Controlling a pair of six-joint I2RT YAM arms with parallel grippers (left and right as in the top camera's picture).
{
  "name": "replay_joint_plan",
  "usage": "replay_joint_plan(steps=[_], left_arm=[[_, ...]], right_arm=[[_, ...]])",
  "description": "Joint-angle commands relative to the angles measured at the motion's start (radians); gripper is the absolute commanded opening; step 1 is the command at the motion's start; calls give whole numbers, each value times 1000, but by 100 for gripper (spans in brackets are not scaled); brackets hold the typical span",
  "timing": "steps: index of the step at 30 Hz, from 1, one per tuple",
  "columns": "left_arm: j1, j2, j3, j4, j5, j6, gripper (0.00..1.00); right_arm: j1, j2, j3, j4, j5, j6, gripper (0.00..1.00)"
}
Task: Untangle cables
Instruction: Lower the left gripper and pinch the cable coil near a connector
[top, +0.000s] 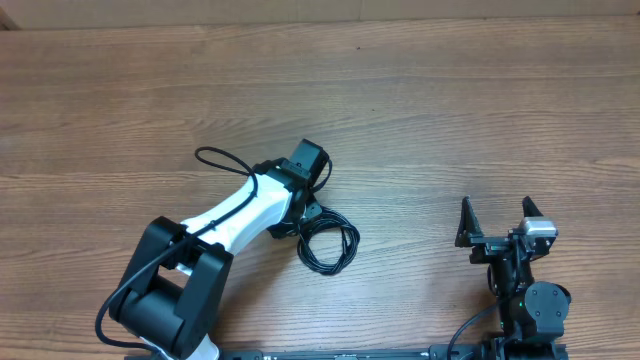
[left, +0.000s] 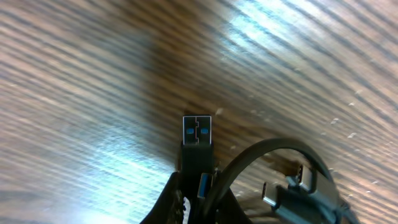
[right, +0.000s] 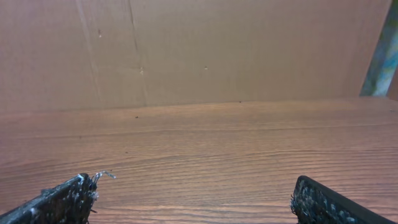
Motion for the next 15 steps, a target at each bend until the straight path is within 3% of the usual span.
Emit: replay_joint_plan(steps=[1,9,15], left_arm=[[42,-1,62,-47,7,67,4],[100,-1,198,-187,161,60,4],[106,-1,207,-190,280,-70,4]], right_arm=[[-4,-7,-11,6,10,6,100],[-4,-7,-11,7,10,6,100],[-4,-7,-11,14,34,-3,100]])
